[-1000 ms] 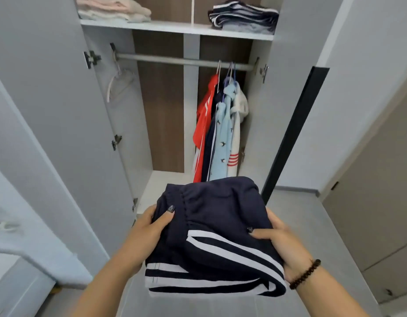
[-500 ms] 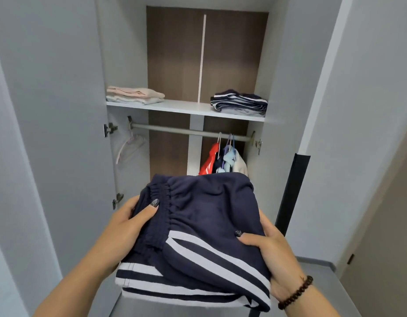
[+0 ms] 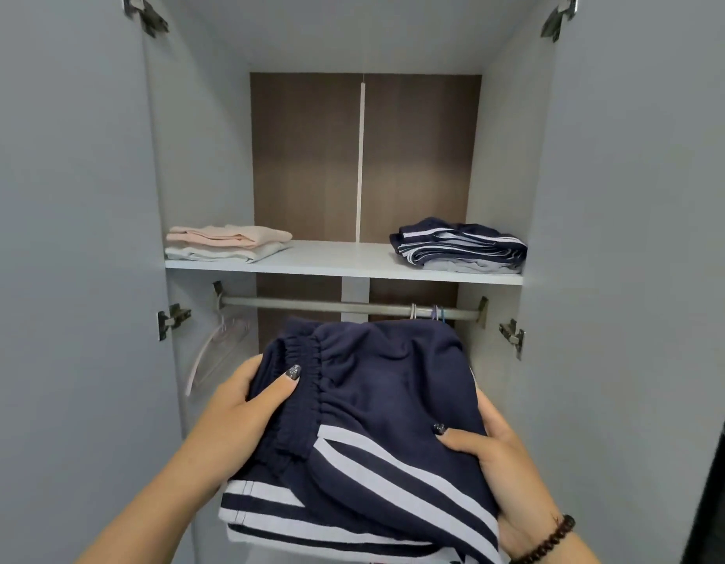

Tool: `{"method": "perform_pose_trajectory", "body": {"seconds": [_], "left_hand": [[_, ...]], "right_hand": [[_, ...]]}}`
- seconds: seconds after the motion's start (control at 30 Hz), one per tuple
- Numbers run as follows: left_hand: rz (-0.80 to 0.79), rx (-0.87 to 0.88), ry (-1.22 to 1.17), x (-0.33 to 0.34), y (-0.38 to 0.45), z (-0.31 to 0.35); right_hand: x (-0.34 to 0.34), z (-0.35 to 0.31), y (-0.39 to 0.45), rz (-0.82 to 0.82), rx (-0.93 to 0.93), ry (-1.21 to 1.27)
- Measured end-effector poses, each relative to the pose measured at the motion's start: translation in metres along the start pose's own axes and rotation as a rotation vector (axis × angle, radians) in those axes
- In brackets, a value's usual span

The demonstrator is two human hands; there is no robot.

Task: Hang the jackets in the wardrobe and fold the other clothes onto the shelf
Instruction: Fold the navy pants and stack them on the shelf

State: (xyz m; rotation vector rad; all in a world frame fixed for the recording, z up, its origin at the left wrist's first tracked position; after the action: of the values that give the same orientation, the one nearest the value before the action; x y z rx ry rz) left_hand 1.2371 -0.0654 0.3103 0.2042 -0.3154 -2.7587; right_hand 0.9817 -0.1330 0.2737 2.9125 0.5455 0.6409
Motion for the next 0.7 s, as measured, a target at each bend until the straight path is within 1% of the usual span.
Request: {"method": "perform_pose_trajectory", "body": {"seconds": [0.2,0.3,0.4,0.47,0.6,0.67,0.7], "left_hand": [[-0.125,0.165,0.102,0.005,0.079,0.006],[-0.127,0.266,0.166,0.015,0.114,0.017],[-0.095,0.34,0.126,0.024,0.161,0.036],[-0.06,0.41,0.093,0.032,0.192,0.057],[0.012,0.551,0.039,0.059,0.255,0.112],[0.028,0.557,0.015,0.074,0.291,0.137],[0.037,0.544,0.012,0.083,0.308,0.147]], "right_hand": [[0.008,-0.005,0.082,-0.011,-0.106,-0.014],[0.009,-0.031,0.125,-0.04,-0.192,-0.069],[0.011,-0.071,0.172,-0.108,-0.318,-0.128],[0.011,-0.104,0.206,-0.118,-0.407,-0.189],[0.006,-0.186,0.268,-0.062,-0.589,-0.284],[0.001,-0.228,0.289,0.023,-0.684,-0.384],[-0.002,-0.246,0.297,0.068,-0.749,-0.477]]}}
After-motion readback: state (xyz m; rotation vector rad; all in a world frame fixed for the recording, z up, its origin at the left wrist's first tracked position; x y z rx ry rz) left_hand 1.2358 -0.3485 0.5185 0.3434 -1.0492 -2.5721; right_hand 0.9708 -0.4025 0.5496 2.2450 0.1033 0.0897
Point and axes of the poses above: each hand's wrist, its own y-axis towards the middle knuckle, its own x-axis out of the palm, z = x × y, the point moved 5 cm from there along y, towards the middle knuckle, and after that the axes turned 3 degrees about -x, right-handed, at the moved point
